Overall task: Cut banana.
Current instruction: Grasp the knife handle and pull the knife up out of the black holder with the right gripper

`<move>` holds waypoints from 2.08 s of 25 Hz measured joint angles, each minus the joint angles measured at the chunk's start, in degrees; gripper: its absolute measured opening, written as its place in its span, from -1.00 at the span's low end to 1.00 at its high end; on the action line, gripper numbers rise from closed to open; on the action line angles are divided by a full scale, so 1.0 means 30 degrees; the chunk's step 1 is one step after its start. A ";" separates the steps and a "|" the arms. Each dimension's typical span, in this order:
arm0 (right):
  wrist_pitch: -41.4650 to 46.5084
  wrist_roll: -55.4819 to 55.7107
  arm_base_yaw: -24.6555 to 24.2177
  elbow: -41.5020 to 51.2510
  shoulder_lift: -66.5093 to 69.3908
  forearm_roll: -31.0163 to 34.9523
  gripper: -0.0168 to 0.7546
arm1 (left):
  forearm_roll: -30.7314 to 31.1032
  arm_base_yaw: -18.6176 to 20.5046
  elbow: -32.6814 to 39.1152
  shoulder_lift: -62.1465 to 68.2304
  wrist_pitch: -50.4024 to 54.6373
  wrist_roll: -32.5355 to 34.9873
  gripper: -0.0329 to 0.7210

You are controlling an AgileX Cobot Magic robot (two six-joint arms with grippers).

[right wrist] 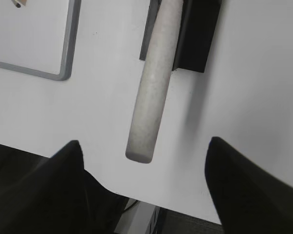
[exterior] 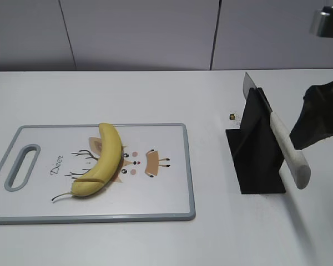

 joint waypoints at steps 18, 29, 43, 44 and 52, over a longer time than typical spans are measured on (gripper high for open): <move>-0.1965 0.0022 0.0041 -0.0014 0.5660 0.0443 0.41 | 0.0000 0.0000 0.0000 0.0000 0.0000 0.0000 0.49; -0.1868 0.0546 0.0046 -0.0037 0.5961 0.0646 -0.50 | 0.0000 0.0000 0.0000 0.0000 0.0000 0.0000 0.49; -0.1668 0.1584 0.0032 -0.0037 0.2782 0.0832 -0.51 | 0.0000 0.0000 0.0000 0.0000 0.0000 0.0000 0.47; -0.1689 0.1583 0.0032 -0.0037 0.2574 0.0807 -0.51 | 0.0000 0.0000 0.0000 0.0000 0.0000 0.0000 0.47; -0.1370 0.2173 0.0065 -0.0037 0.0548 -0.0239 -0.53 | 0.0000 0.0000 0.0000 0.0000 0.0000 0.0000 0.47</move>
